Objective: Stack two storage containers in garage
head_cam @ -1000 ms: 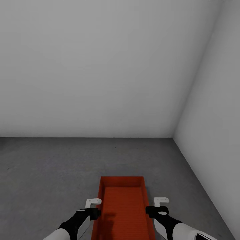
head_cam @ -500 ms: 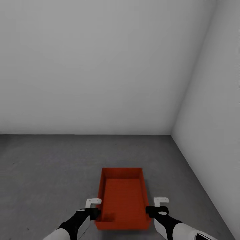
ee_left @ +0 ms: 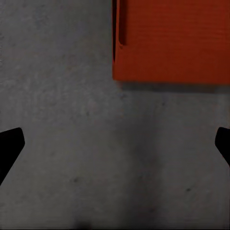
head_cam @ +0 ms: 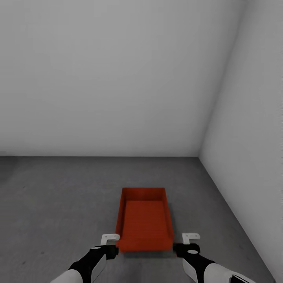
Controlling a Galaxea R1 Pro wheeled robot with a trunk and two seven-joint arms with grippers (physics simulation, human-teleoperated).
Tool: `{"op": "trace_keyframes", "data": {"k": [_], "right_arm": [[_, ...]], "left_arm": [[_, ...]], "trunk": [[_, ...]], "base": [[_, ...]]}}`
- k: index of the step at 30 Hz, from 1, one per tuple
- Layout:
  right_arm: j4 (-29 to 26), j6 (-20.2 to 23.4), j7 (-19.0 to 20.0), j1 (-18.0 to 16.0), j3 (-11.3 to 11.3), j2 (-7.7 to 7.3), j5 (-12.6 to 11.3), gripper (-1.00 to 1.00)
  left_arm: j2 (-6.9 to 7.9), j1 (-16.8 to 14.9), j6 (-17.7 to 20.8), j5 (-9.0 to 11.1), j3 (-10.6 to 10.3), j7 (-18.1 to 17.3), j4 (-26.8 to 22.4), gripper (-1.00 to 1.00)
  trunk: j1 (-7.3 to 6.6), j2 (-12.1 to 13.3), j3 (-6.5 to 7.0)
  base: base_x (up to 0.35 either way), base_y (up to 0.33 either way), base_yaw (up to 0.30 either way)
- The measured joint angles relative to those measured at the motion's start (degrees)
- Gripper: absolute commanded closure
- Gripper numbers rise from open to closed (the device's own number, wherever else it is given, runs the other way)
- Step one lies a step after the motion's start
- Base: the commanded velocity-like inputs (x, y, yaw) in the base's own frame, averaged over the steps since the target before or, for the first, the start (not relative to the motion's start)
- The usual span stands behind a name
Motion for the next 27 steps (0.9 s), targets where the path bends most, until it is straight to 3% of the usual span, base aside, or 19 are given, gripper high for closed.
{"op": "trace_keyframes", "data": {"k": [13,27], "right_arm": [[0.0,0.0,0.0,0.0,0.0,-0.01,0.0,-1.00],[0.0,0.0,0.0,0.0,0.0,0.00,0.0,-1.00]], "left_arm": [[0.03,0.0,-0.3,-0.1,0.0,0.2,0.0,-1.00],[0.04,0.0,-0.7,-0.1,-0.1,0.2,0.1,-1.00]], "trunk": [[-0.01,0.0,1.17],[-0.04,0.0,2.29]], "base": [[-0.324,0.000,0.000],[-0.021,0.000,0.000]]}}
